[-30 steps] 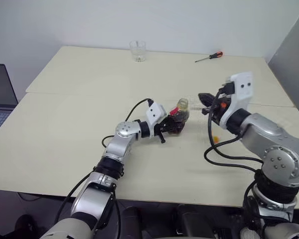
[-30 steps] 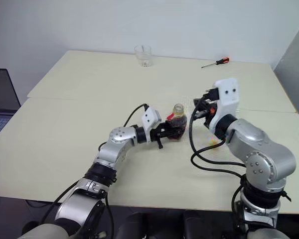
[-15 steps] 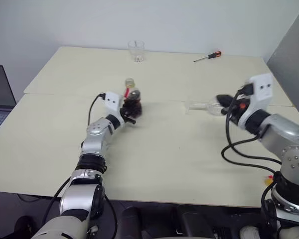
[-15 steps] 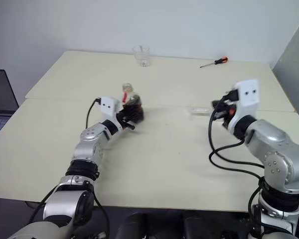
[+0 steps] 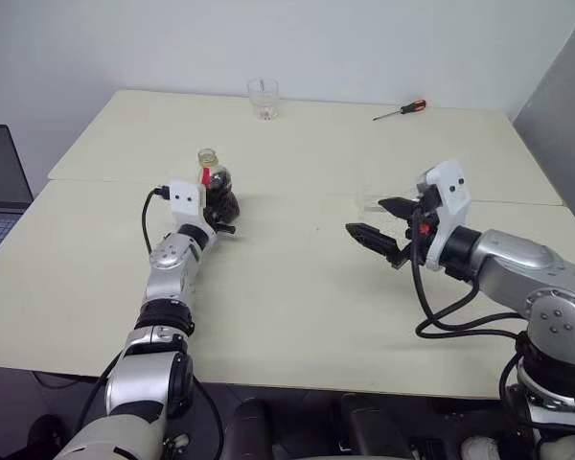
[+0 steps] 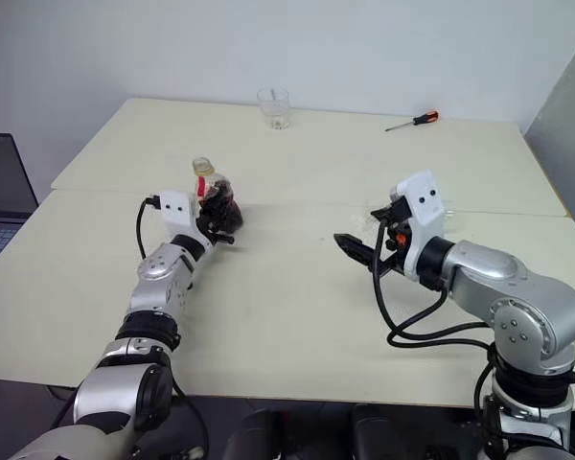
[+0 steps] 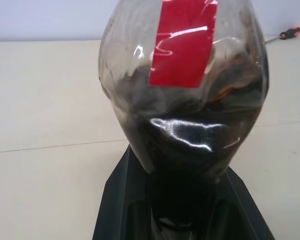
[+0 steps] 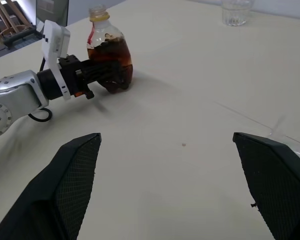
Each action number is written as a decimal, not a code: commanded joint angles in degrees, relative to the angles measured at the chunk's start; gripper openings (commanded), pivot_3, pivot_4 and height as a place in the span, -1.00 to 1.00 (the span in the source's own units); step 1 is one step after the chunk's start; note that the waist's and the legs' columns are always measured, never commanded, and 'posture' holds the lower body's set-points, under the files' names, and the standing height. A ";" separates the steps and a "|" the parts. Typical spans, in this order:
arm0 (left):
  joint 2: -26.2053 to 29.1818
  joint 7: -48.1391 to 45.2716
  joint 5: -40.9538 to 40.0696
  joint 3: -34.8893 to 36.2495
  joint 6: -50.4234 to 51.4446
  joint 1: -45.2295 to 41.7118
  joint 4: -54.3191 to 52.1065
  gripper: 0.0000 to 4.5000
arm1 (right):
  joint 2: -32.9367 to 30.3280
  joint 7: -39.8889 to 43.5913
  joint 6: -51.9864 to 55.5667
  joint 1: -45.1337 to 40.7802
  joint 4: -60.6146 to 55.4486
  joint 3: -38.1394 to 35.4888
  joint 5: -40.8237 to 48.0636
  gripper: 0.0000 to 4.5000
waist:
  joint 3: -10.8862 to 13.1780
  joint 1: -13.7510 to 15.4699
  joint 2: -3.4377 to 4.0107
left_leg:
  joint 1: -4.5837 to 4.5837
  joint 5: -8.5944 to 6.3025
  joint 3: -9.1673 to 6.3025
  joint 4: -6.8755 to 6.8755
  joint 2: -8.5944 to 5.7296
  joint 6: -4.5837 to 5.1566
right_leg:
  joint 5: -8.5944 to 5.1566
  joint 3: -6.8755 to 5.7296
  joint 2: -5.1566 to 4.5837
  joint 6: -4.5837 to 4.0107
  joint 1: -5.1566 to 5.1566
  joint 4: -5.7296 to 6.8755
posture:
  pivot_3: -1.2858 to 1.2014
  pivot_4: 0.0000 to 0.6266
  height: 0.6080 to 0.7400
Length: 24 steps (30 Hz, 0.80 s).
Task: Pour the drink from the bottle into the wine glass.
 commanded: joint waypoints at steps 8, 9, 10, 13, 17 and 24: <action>0.76 1.76 -0.30 1.23 0.93 2.96 0.50 -0.39 | -1.97 -0.27 -4.13 -0.94 0.28 0.36 -1.57 1.00 | -0.05 -0.05 0.01 | 0.06 0.00 0.05 -0.02 0.01 0.00 | 0.00 0.03 0.01 0.00 0.02 0.01 | 0.03 -0.52 1.00; 0.77 1.81 -0.31 1.24 1.00 3.08 0.37 -0.30 | -1.94 -0.28 -4.17 -0.89 0.23 0.50 -1.51 1.00 | -0.07 -0.05 0.02 | 0.06 0.00 0.05 -0.02 0.01 0.00 | 0.00 0.03 0.01 0.00 0.02 0.01 | 0.03 -0.52 1.00; 0.82 2.19 -0.12 1.22 0.84 3.23 0.19 -0.14 | -1.94 -0.30 -4.21 -0.87 0.22 0.60 -1.48 1.00 | -0.07 -0.05 0.02 | 0.07 0.00 0.06 -0.02 0.01 0.00 | 0.00 0.03 0.01 0.00 0.02 0.01 | 0.03 -0.52 1.00; 0.90 2.74 -0.11 1.44 0.80 3.71 -0.57 0.29 | -2.12 -0.22 -4.25 -0.87 0.36 0.81 -1.40 1.00 | -0.07 -0.07 0.02 | 0.07 0.00 0.08 -0.02 0.02 0.00 | 0.00 0.05 0.01 0.00 0.02 0.02 | 0.03 -0.52 1.00; 1.08 2.69 -0.42 1.54 1.52 4.81 -2.50 0.86 | -2.05 -0.30 -3.93 -0.90 0.19 0.75 -1.02 1.00 | -0.07 -0.08 0.01 | 0.06 0.00 0.10 -0.02 0.02 0.00 | 0.00 0.04 0.01 0.00 0.01 0.01 | 0.03 -0.52 1.00; 1.14 3.06 -0.74 1.51 3.93 7.04 -7.29 0.99 | -0.56 -0.97 -2.96 -0.21 0.35 -0.45 0.71 1.00 | -0.06 -0.01 0.01 | 0.05 0.00 0.16 -0.02 0.01 -0.01 | 0.00 0.05 -0.02 0.00 0.01 0.00 | 0.03 -0.52 1.00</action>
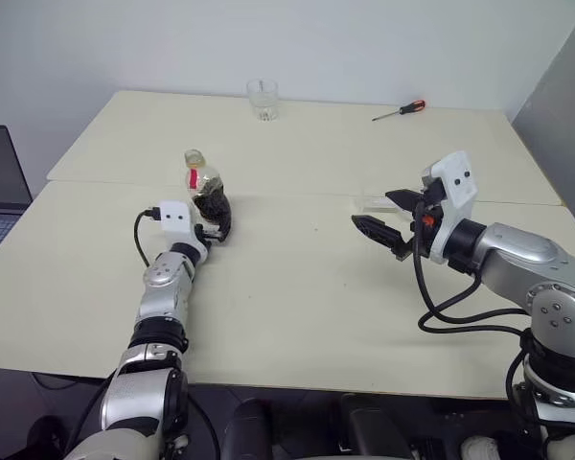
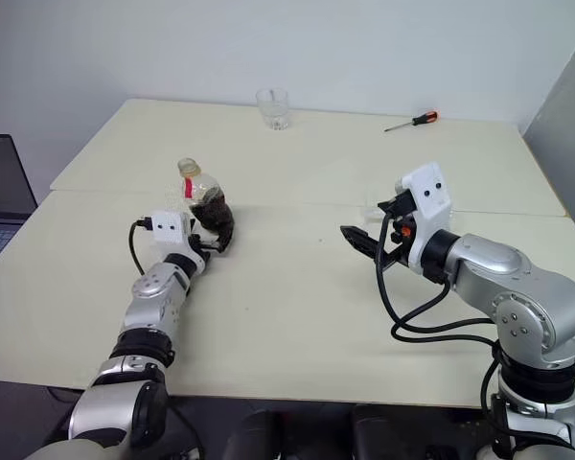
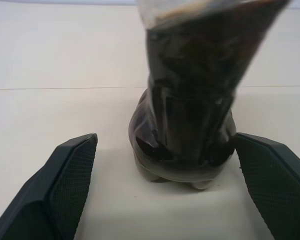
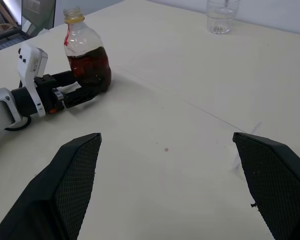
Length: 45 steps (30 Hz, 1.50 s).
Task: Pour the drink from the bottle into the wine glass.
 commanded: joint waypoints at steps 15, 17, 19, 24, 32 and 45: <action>-0.43 -2.33 -6.57 0.39 16.92 20.61 -34.92 0.99 | 28.59 -25.65 11.76 0.97 9.34 -18.74 2.54 1.00 | -0.09 -0.32 -0.04 | 0.02 0.01 -0.01 -0.15 0.07 -0.03 | 0.15 0.06 -0.12 -0.26 -0.05 0.06 | 0.03 -0.52 1.00; 2.07 -8.26 -7.61 -2.91 19.06 25.84 -43.05 0.99 | 32.33 -29.85 10.97 -0.77 12.56 -23.62 2.23 1.00 | -0.09 -0.40 -0.04 | 0.03 0.01 0.01 -0.20 0.05 -0.03 | 0.15 0.07 -0.12 -0.26 -0.07 0.04 | 0.03 -0.52 1.00; 4.50 -12.17 -6.56 -6.49 19.99 28.27 -48.05 0.99 | 35.04 -33.26 10.03 -2.77 15.04 -27.68 2.13 1.00 | -0.09 -0.22 -0.03 | 0.04 0.01 0.02 -0.22 0.04 -0.03 | 0.15 0.06 -0.14 -0.27 -0.06 0.01 | 0.03 -0.52 1.00; 6.58 -15.03 -3.98 -12.52 21.78 25.64 -52.94 0.99 | 38.05 -38.54 6.62 -6.69 19.83 -33.20 3.62 1.00 | -0.09 0.28 -0.02 | 0.03 0.04 0.12 -0.22 -0.03 0.02 | 0.13 -0.03 -0.16 -0.23 -0.04 -0.06 | 0.03 -0.52 1.00; 6.33 -18.08 -6.81 -16.09 29.01 20.48 -57.10 0.99 | 38.28 -42.79 -3.78 -11.89 30.27 -35.26 6.28 1.00 | -0.09 -1.06 -0.01 | 0.04 0.05 0.11 -0.44 -0.03 0.04 | 0.13 0.06 -0.05 -0.25 -0.11 -0.07 | 0.03 -0.52 1.00; 7.93 -21.16 -6.05 -15.99 28.48 17.57 -54.82 0.99 | 37.92 -46.76 -16.09 -17.44 43.04 -32.65 13.11 1.00 | -0.08 -1.34 0.01 | 0.05 0.05 -0.06 -0.52 -0.07 0.04 | 0.12 0.06 -0.08 -0.27 -0.10 -0.10 | 0.03 -0.52 1.00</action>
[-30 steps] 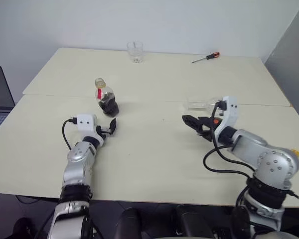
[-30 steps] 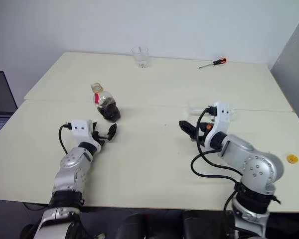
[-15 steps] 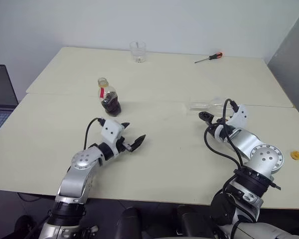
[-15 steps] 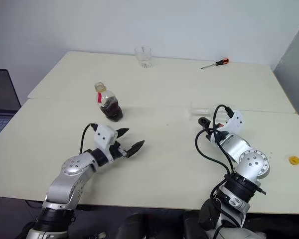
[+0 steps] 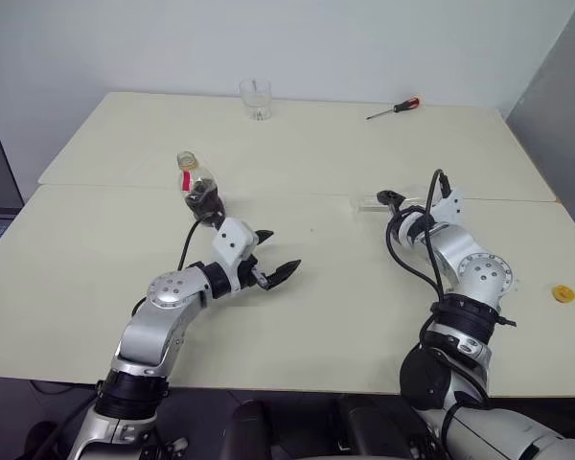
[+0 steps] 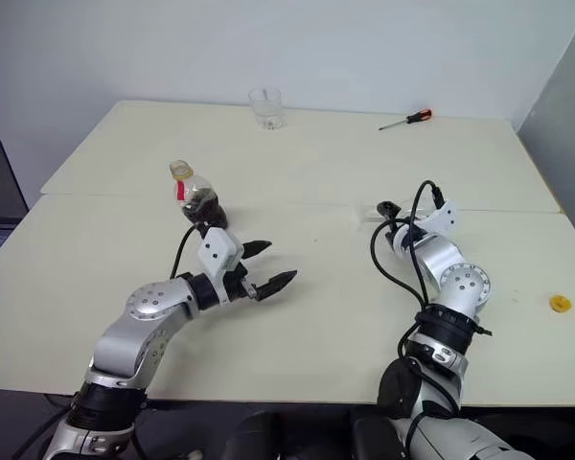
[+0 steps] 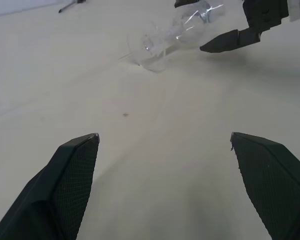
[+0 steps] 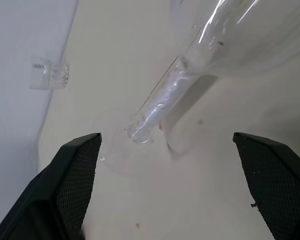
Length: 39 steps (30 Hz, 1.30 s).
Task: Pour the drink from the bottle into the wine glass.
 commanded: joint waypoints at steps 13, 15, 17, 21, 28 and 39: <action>-0.48 -0.09 0.68 -0.05 -1.31 -0.99 0.28 0.99 | 2.58 0.18 -18.94 -4.95 9.51 6.88 0.22 1.00 | 0.00 0.00 0.01 | -0.01 0.00 -0.07 -0.02 0.02 0.00 | 0.00 0.00 0.00 -0.01 -0.01 0.00 | 0.03 -0.52 1.00; -0.50 -0.05 0.66 0.05 -1.11 -1.03 0.20 0.99 | 2.44 0.31 -20.78 -4.99 10.77 7.98 -0.41 1.00 | 0.00 0.00 0.01 | -0.01 0.00 -0.08 -0.02 0.03 0.00 | 0.00 0.00 0.00 -0.01 -0.02 0.00 | 0.03 -0.52 1.00; -0.45 -0.05 0.69 0.12 -0.96 -1.18 0.17 0.99 | 2.03 0.65 -22.91 -5.42 12.44 8.61 -0.87 1.00 | 0.01 0.00 0.01 | -0.01 0.00 -0.08 -0.02 0.04 0.00 | 0.01 0.01 0.01 -0.02 -0.02 0.00 | 0.03 -0.52 1.00; -0.25 0.10 0.72 0.42 -0.68 -1.32 -0.03 0.99 | 1.26 1.17 -27.04 -6.51 15.69 9.07 -1.69 1.00 | 0.01 0.01 0.01 | 0.00 0.00 -0.08 -0.02 0.04 0.00 | 0.01 0.00 0.01 -0.02 -0.02 0.00 | 0.03 -0.52 1.00; -0.10 0.63 1.11 0.50 -0.11 -1.87 -0.60 1.00 | -0.65 3.24 -32.78 -9.15 24.53 8.91 -3.58 0.27 | 0.01 0.00 0.01 | 0.00 0.00 -0.08 -0.02 0.04 0.00 | 0.02 0.01 0.01 -0.03 -0.02 0.00 | 0.03 -0.52 1.00; 0.85 1.75 1.06 1.98 0.20 -0.63 -1.51 1.00 | -5.34 10.49 -29.77 -10.39 22.69 16.17 -9.15 -0.95 | 0.04 0.14 0.05 | -0.03 0.00 -0.06 -0.04 0.03 0.00 | 0.02 0.02 -0.03 -0.04 -0.03 -0.01 | 0.03 -0.52 1.00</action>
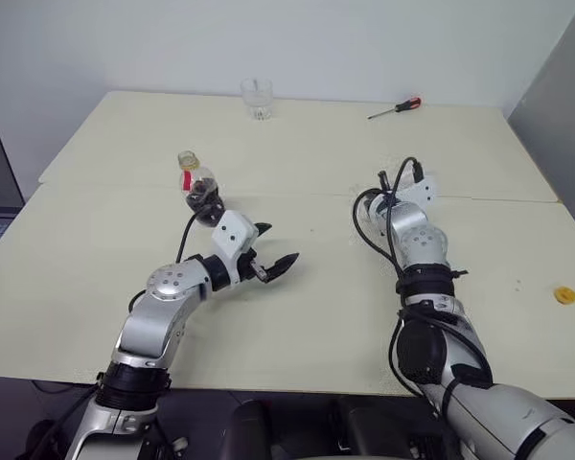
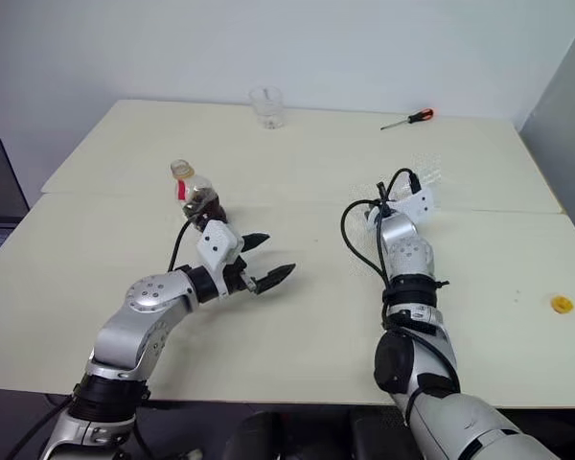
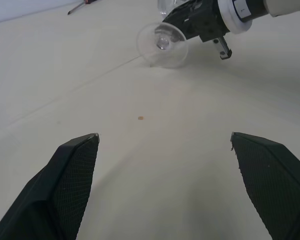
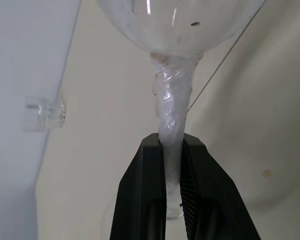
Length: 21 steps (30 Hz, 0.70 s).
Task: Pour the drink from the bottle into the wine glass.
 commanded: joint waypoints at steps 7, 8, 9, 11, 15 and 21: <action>1.57 1.37 0.35 3.04 -1.02 2.46 -2.67 1.00 | -2.07 16.71 -0.26 5.59 -16.92 25.09 -17.84 -0.95 | 0.03 -0.27 0.02 | -0.01 0.00 0.03 -0.03 0.06 0.00 | 0.00 0.04 0.01 0.00 -0.10 0.02 | 0.03 -0.52 1.00; 1.91 1.25 0.57 3.03 -1.02 3.03 -2.89 1.00 | -1.04 18.27 -0.85 6.64 -17.09 27.04 -19.05 -0.95 | 0.02 -0.32 0.02 | 0.01 0.00 0.01 -0.04 0.09 0.00 | 0.00 0.03 0.01 0.00 -0.09 0.02 | 0.03 -0.52 1.00; 2.17 1.11 0.56 3.16 -1.04 3.58 -3.13 1.00 | 0.01 19.00 -1.59 7.39 -16.73 28.27 -20.19 -0.95 | 0.02 -0.34 0.02 | 0.02 0.00 -0.01 -0.06 0.13 0.00 | -0.02 0.04 0.02 -0.02 -0.10 0.03 | 0.03 -0.52 1.00; 1.51 2.32 -1.57 6.11 -0.29 3.83 -2.64 1.00 | 2.13 20.43 -4.24 7.70 -13.72 30.46 -23.10 -0.95 | 0.03 -0.30 0.02 | 0.05 0.00 -0.05 -0.08 0.17 0.00 | -0.05 0.03 0.02 -0.09 -0.09 0.07 | 0.03 -0.52 1.00; 3.24 0.07 -6.41 9.92 3.34 5.24 -4.32 1.00 | 5.23 24.62 -10.67 8.04 -7.44 33.81 -27.75 -0.95 | 0.03 0.02 0.01 | 0.01 0.01 -0.03 -0.05 0.14 -0.02 | -0.08 0.00 0.02 -0.15 -0.08 0.12 | 0.03 -0.52 1.00; 6.09 -1.22 -7.78 11.49 4.97 6.86 -5.23 1.00 | 6.11 27.31 -16.59 9.66 -1.76 34.91 -31.27 -0.95 | 0.04 0.39 -0.02 | 0.01 0.00 0.00 -0.01 0.05 -0.03 | -0.09 -0.04 -0.15 -0.13 -0.01 0.02 | 0.03 -0.52 1.00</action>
